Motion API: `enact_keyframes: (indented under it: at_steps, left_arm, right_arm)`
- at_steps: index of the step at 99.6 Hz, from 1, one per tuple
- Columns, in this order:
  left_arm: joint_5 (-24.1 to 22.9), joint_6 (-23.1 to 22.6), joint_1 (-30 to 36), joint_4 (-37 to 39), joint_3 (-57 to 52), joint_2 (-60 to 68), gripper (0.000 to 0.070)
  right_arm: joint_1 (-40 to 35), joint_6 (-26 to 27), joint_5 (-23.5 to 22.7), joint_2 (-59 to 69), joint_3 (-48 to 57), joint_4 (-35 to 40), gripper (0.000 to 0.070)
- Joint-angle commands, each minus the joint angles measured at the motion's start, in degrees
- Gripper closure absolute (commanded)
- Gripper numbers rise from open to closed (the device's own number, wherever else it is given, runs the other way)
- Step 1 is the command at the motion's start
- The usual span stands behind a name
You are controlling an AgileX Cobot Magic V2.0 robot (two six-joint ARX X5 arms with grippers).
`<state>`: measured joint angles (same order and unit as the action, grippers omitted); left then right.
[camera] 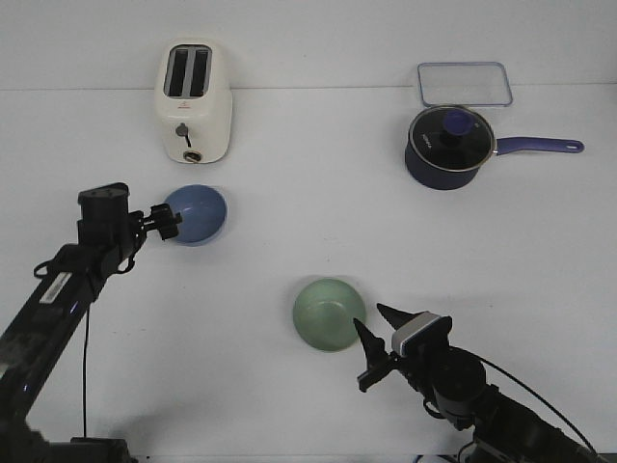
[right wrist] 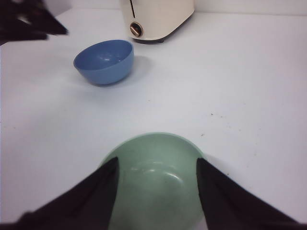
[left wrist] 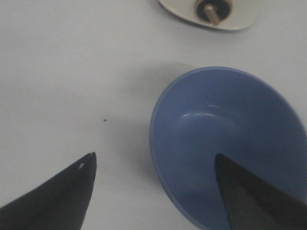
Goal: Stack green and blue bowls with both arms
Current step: 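Reach the left gripper to the light blue bowl and grasp its rim, then carry the blue bowl over the green bowl and lower it inside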
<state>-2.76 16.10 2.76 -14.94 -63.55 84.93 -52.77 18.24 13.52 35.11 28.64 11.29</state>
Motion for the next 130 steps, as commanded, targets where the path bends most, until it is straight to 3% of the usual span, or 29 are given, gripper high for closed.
enact_keyframes:
  at_steps: [1, 17, 30, 35, 43, 64, 83, 107, 130]
  left_arm:
    - [1.2, 0.6, -0.3, -0.5, -3.2, 5.5, 0.024]
    - [3.3, 0.6, -0.6, -1.9, -8.2, 14.2, 0.026]
    - [3.7, 0.9, -0.6, -1.7, -8.9, 17.2, 0.0388]
    - [3.7, 0.9, -0.6, -1.7, -8.9, 17.6, 0.0473]
    - [3.7, 0.5, -0.6, -1.5, -8.9, 17.5, 0.07]
    - [4.7, -2.0, -0.2, -1.4, -8.9, 12.2, 0.069]
    - [12.8, -2.1, 3.6, -3.9, -8.9, 1.1, 0.069]
    - [13.5, -1.9, 18.8, -10.5, -7.2, -6.8, 0.0691]
    - [11.6, 1.6, 34.0, -7.5, -4.1, -4.7, 0.0691]
  right_arm:
    - [-0.6, -0.3, 0.1, 0.2, 0.3, -0.5, 0.0361]
    - [-0.6, -0.3, 0.1, 0.2, 0.3, -0.6, 0.0361]
    - [-0.6, -0.3, 0.1, 0.2, 0.3, -0.5, 0.0361]
    - [-0.6, -0.2, 0.1, 0.2, 0.3, -0.6, 0.0361]
    - [-0.6, -0.2, 0.1, 0.2, 0.3, -0.6, 0.0361]
    - [-0.5, -0.3, 0.5, -0.1, 0.3, -0.6, 0.0361]
    - [-0.5, -0.3, 0.5, -1.2, 0.3, -0.6, 0.0361]
    - [-0.5, -0.5, 2.0, -1.3, 0.3, -0.6, 0.0361]
    - [-0.5, -0.5, 2.0, -1.3, 0.3, -1.0, 0.0361]
